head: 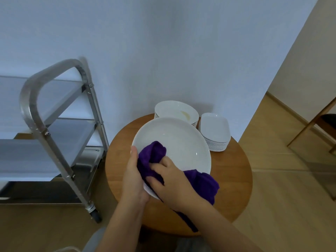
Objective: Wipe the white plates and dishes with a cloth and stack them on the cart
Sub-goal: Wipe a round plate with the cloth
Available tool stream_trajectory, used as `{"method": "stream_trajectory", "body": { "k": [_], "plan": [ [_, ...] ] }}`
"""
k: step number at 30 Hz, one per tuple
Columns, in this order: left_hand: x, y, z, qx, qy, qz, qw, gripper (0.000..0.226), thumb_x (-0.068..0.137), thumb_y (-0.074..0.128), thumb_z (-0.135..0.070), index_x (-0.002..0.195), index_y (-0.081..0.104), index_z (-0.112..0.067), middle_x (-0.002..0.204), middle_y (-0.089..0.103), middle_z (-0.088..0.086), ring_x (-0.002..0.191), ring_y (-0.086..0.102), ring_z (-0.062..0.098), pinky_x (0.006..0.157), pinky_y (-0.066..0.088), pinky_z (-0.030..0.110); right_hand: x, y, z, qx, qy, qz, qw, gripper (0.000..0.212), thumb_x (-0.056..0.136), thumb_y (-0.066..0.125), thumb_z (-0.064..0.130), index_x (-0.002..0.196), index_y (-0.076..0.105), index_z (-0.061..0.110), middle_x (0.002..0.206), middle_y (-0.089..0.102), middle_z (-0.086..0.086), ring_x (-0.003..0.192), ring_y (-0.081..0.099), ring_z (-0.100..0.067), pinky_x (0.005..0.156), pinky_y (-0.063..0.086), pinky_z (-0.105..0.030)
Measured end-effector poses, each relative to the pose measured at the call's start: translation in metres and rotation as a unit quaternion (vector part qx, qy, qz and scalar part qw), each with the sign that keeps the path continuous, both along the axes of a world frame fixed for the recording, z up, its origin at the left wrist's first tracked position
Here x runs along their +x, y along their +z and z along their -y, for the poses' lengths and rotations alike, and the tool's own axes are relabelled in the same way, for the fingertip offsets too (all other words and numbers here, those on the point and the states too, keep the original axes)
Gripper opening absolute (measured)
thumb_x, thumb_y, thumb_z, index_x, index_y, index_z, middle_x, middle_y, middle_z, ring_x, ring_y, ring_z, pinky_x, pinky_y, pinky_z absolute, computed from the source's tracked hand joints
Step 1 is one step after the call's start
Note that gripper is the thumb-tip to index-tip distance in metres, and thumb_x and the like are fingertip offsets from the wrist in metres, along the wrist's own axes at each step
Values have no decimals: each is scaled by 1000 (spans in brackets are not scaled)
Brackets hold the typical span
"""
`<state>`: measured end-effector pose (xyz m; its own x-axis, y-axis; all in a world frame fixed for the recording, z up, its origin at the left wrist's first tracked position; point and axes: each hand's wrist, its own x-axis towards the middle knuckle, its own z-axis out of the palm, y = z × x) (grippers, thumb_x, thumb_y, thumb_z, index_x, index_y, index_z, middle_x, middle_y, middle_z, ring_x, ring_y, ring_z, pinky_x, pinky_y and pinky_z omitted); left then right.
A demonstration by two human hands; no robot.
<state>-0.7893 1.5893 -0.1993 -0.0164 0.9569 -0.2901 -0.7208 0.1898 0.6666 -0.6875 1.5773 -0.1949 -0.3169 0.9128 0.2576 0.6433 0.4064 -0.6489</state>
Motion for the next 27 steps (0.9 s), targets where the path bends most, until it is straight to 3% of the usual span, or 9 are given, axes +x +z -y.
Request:
{"method": "stream_trajectory", "body": {
  "k": [4,7,12,14,16,18,20,23,27],
  "plan": [
    [-11,3,-1,35,-98,21,994,48,73,51,-60,104,68,-27,103,71,10,86,70,28,71,58,43,53,-3,17,33,60,143,987,30,93,54,29,123,56,27,109,49,8,87,45,0,71,40,-10],
    [-11,5,-2,59,-118,3,991,49,75,51,-57,114,63,-30,114,68,9,100,66,32,79,54,49,76,3,22,104,-22,222,969,26,76,76,19,100,68,17,91,60,0,74,56,-7,55,39,-14],
    [-9,11,-4,56,-114,5,992,33,75,52,-55,90,74,-36,100,73,5,85,71,26,59,57,38,68,0,31,190,-84,270,940,42,57,88,18,95,71,16,77,63,1,63,60,-10,43,44,-17],
    [-7,13,-3,42,-129,12,991,36,73,53,-57,81,76,-31,91,74,7,78,71,27,57,56,38,55,-5,37,217,-12,281,935,38,72,77,23,108,65,20,86,65,2,73,61,-12,57,52,-23],
    [-4,15,-1,-1,-123,0,992,41,63,61,-57,82,74,-23,80,74,9,68,71,28,52,56,39,43,-5,38,202,37,318,926,42,83,59,28,124,53,21,115,63,-3,105,61,-19,92,48,-36],
    [-2,17,-1,-18,-109,-43,993,49,58,66,-56,89,69,-18,79,74,10,65,71,26,51,56,36,34,-4,32,142,99,314,934,54,91,54,21,141,34,14,148,36,-11,138,31,-26,112,7,-41],
    [-1,18,-1,-4,-86,-64,994,46,59,68,-52,86,71,-16,80,74,9,65,71,23,50,56,33,28,-2,21,103,122,303,940,66,92,54,15,148,19,10,156,15,-12,144,13,-26,108,-10,-34],
    [4,21,1,21,-83,-47,995,34,68,63,-51,81,77,-22,88,74,8,75,72,23,54,56,33,16,7,1,124,56,278,951,70,88,58,11,147,22,4,154,20,-18,143,19,-29,113,0,-39],
    [15,24,10,78,-95,-28,992,37,83,47,-53,104,71,-33,108,70,7,97,68,26,67,57,35,6,31,-31,244,-111,230,935,46,82,49,10,126,54,-5,134,49,-27,125,49,-36,103,35,-43]
  ]
}}
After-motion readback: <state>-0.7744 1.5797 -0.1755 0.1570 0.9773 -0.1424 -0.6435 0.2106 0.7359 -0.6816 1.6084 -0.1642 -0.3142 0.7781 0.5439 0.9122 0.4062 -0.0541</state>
